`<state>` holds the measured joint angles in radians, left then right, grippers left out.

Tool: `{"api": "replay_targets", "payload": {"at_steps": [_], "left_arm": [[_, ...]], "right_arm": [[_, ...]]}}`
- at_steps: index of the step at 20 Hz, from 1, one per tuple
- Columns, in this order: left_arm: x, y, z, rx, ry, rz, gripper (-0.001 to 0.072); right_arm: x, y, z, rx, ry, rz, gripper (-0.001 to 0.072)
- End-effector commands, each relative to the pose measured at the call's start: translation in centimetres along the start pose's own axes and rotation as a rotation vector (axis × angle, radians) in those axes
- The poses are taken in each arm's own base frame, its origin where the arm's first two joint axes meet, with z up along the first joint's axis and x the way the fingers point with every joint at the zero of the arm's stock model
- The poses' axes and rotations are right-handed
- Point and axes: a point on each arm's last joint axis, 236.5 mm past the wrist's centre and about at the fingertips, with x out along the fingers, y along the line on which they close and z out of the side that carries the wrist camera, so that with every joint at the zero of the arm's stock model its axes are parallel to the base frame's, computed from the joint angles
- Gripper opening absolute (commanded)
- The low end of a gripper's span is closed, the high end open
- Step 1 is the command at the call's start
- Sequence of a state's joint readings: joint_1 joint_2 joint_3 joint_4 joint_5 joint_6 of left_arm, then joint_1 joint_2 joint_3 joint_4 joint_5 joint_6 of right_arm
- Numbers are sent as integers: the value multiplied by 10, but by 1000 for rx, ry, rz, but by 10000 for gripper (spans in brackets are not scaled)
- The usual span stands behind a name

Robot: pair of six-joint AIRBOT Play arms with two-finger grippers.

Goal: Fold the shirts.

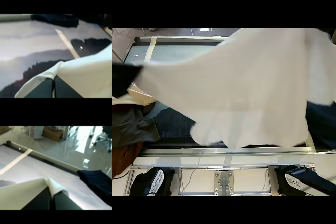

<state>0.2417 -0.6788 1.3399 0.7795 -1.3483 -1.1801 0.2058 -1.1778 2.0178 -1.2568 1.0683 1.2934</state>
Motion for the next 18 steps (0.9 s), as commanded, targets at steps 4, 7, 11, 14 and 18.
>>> {"api": "replay_targets", "payload": {"at_steps": [4, 7, 11, 14, 18], "left_arm": [[83, 29, -230, -439, 428, -79, 13], [116, 64, -325, -636, 427, 72, 141], [116, 160, -261, -578, 35, 365, 704], [52, 234, -156, -423, -312, 625, 693], [19, 257, -179, -593, -237, 665, 692]], "right_arm": [[258, 42, -202, 491, 294, 296, 13], [321, 87, -297, 734, 412, 341, 356], [317, 92, -304, 788, 453, 394, 530], [253, 39, -268, 651, 517, 404, 522], [103, -71, -276, 426, 833, 133, 486]]}}
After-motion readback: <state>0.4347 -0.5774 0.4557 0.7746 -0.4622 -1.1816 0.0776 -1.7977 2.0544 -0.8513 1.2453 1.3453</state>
